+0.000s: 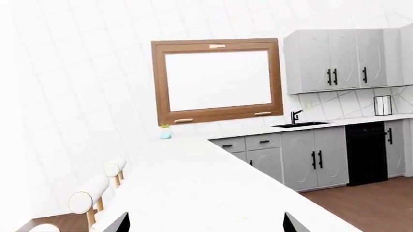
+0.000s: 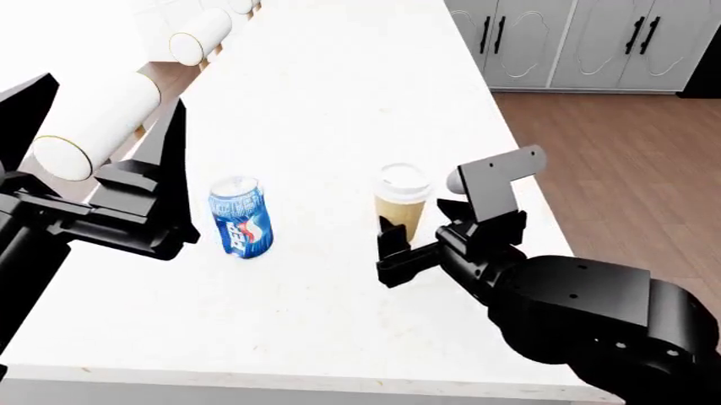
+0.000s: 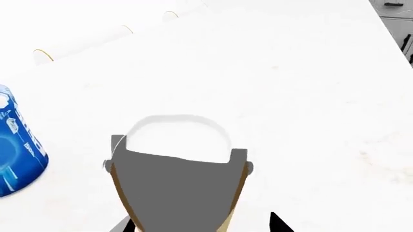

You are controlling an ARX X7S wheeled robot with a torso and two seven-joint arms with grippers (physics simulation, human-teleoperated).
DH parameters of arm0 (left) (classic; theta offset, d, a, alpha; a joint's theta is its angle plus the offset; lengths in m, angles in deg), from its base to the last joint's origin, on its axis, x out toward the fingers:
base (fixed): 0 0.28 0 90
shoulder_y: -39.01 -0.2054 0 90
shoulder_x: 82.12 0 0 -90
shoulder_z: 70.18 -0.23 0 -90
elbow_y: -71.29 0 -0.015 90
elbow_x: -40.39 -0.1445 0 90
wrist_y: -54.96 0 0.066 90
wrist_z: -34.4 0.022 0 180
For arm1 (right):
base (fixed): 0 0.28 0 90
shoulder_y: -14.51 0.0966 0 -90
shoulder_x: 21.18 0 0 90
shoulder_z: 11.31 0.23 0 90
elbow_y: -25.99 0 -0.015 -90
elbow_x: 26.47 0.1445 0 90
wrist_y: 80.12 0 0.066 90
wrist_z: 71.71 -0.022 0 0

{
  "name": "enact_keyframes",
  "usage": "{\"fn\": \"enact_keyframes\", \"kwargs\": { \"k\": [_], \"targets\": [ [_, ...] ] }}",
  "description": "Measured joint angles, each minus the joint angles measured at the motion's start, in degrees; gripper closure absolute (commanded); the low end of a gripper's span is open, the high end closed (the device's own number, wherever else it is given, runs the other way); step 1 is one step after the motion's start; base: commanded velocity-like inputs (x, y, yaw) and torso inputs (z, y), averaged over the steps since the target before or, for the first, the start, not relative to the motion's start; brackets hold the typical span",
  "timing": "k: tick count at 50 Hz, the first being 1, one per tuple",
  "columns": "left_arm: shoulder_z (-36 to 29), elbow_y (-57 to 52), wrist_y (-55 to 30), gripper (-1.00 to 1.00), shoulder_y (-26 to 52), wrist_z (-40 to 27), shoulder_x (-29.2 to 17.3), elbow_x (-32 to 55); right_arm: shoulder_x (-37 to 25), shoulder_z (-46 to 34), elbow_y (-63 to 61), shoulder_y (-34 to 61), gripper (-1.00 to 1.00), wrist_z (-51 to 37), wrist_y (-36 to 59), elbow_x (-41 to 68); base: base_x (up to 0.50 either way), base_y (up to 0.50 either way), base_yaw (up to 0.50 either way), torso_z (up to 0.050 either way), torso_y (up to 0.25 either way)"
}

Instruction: Move the drinks to the dining counter.

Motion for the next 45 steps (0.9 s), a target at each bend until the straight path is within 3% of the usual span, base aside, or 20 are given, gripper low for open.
{"fn": "enact_keyframes", "kwargs": {
  "k": [29, 45],
  "targets": [
    [-0.8, 0.2, 0.0, -1.0, 0.8, -0.4, 0.1, 0.2, -6.7, 6.5, -17.7, 6.4, -1.0, -13.8, 3.5, 21.1, 0.0, 0.0, 0.0, 0.0, 0.0],
    [-0.2, -0.1, 0.6, -1.0, 2.7, -1.8, -1.4, 3.1, -11.1, 10.9, -25.5, 17.9, -1.0, -26.3, 2.2, 33.4, 0.0, 0.0, 0.0, 0.0, 0.0]
  ]
}}
